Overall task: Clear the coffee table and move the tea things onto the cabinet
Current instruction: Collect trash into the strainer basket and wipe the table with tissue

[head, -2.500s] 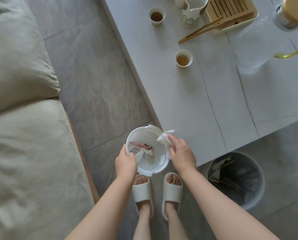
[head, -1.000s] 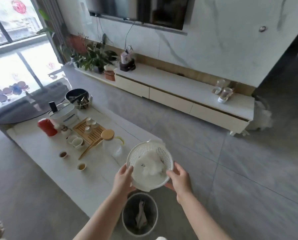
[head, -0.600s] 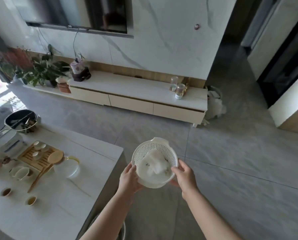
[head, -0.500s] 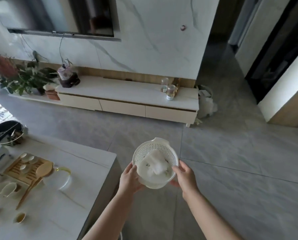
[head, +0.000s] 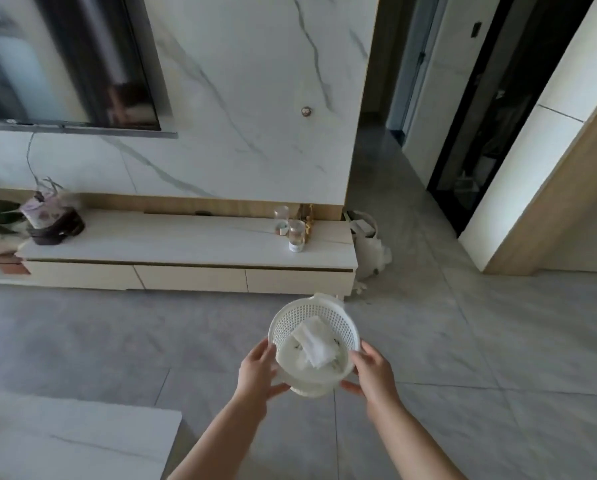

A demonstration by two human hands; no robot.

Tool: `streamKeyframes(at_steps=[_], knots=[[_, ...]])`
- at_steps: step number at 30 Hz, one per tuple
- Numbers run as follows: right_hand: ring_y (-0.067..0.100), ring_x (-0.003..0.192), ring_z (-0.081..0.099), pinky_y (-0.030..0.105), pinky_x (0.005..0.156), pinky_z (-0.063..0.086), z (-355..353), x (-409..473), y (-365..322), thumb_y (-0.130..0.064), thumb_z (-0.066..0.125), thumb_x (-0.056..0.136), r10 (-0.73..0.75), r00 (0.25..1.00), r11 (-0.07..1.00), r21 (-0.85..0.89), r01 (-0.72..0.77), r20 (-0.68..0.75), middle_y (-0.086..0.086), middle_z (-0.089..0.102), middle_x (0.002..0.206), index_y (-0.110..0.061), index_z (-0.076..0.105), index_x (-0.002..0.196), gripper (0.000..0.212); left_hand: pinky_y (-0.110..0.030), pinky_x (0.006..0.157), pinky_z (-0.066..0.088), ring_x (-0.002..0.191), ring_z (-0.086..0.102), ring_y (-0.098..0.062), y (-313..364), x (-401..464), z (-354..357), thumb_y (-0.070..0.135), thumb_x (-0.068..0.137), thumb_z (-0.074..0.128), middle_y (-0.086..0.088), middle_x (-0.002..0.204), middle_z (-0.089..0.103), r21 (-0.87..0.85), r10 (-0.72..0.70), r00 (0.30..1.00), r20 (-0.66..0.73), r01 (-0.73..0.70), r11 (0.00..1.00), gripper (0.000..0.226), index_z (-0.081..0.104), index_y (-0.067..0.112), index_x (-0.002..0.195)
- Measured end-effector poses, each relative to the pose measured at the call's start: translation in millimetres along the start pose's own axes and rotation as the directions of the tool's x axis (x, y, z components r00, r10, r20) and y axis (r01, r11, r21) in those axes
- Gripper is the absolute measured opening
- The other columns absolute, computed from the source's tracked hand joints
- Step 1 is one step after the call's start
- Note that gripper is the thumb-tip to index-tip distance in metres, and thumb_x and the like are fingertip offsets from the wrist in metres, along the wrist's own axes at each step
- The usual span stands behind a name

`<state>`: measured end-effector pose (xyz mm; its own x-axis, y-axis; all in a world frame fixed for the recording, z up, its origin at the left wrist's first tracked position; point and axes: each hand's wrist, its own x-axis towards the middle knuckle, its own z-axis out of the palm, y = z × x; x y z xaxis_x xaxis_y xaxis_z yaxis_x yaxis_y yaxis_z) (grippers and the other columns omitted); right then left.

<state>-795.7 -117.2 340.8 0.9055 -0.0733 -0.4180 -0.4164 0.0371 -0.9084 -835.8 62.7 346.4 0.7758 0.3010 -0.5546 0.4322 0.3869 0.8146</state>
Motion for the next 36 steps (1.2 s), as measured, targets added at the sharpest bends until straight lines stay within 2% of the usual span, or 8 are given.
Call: streamKeyframes(at_steps=[5,8,12,17,23,27,31,36], knots=[[0.022,0.088,0.065,0.038,0.056,0.059,19.9,48.5,-24.1,-0.013,0.053,0.085,-0.02,0.999,1.0,0.009,0.02,-0.028,0.001,0.067,0.094,-0.038,0.067,0.082,0.028,-0.035,0.062,0.057,0.109,0.061,-0.03,38.4,52.1,17.8,0.03,0.095,0.053,-0.009,0.122,0.063,0.025,-0.008,1.0,-0.002,0.008,1.0,0.034,0.055,0.025,0.129],[0.022,0.088,0.065,0.032,0.053,0.057,29.2,87.4,-40.8,-0.013,0.053,0.085,-0.016,1.0,1.0,0.008,0.016,-0.026,0.001,0.068,0.093,-0.033,0.067,0.091,0.025,-0.037,0.065,0.057,0.11,0.06,-0.032,56.9,89.3,32.2,0.029,0.095,0.053,-0.01,0.123,0.062,0.035,0.004,1.0,0.0,-0.004,0.999,0.034,0.056,0.024,0.128],[0.023,0.091,0.064,0.031,0.055,0.057,36.6,152.1,-64.4,-0.013,0.052,0.086,-0.01,1.0,1.0,0.002,0.01,0.003,0.002,0.067,0.095,-0.032,0.066,0.091,0.024,-0.038,0.068,0.057,0.111,0.059,-0.033,80.3,145.4,62.9,0.03,0.096,0.051,-0.01,0.123,0.061,0.049,-0.005,1.0,-0.015,0.006,0.999,0.031,0.058,0.024,0.126],[0.025,0.094,0.064,0.035,0.059,0.059,34.3,241.4,-96.9,-0.014,0.052,0.086,0.003,1.0,1.0,-0.017,-0.003,0.012,0.005,0.067,0.1,-0.025,0.065,0.105,0.026,-0.036,0.064,0.056,0.112,0.059,-0.032,110.9,213.3,110.6,0.03,0.096,0.051,-0.009,0.124,0.061,0.022,-0.022,0.998,-0.059,0.023,0.999,0.032,0.056,0.026,0.128],[0.025,0.095,0.063,0.038,0.063,0.059,40.5,329.0,-122.3,-0.013,0.055,0.086,0.048,0.998,0.998,-0.042,-0.046,0.047,0.003,0.065,0.1,-0.025,0.064,0.102,0.022,-0.041,0.073,0.058,0.11,0.06,-0.033,135.8,277.3,149.7,0.029,0.096,0.052,-0.01,0.12,0.063,-0.031,-0.068,0.99,-0.121,0.065,0.997,0.029,0.059,0.026,0.124],[0.021,0.091,0.062,0.037,0.061,0.058,52.3,378.4,-129.6,-0.011,0.056,0.087,0.096,0.995,0.994,-0.05,-0.096,0.004,-0.003,0.061,0.096,-0.024,0.053,0.105,0.022,-0.045,0.078,0.056,0.106,0.061,-0.033,150.3,326.9,161.3,0.024,0.094,0.055,-0.01,0.112,0.066,-0.05,-0.106,0.982,-0.154,0.099,0.994,0.028,0.06,0.025,0.122],[0.019,0.087,0.061,0.034,0.058,0.056,72.3,435.1,-133.8,-0.008,0.055,0.088,0.141,0.989,0.989,-0.035,-0.142,-0.031,-0.002,0.059,0.096,-0.02,0.051,0.107,0.023,-0.041,0.073,0.056,0.091,0.06,-0.027,165.3,390.3,169.9,0.016,0.094,0.053,-0.008,0.097,0.065,-0.042,-0.161,0.976,-0.148,0.157,0.987,0.025,0.062,0.024,0.116],[0.02,0.086,0.06,0.036,0.063,0.055,100.6,498.9,-139.4,-0.005,0.053,0.088,0.19,0.974,0.982,0.022,-0.189,-0.125,0.0,0.06,0.095,-0.021,0.053,0.11,0.027,-0.044,0.078,0.056,0.093,0.06,-0.028,188.4,471.0,176.3,0.015,0.093,0.055,-0.01,0.1,0.065,-0.005,-0.268,0.957,-0.11,0.269,0.963,0.025,0.061,0.021,0.116]])
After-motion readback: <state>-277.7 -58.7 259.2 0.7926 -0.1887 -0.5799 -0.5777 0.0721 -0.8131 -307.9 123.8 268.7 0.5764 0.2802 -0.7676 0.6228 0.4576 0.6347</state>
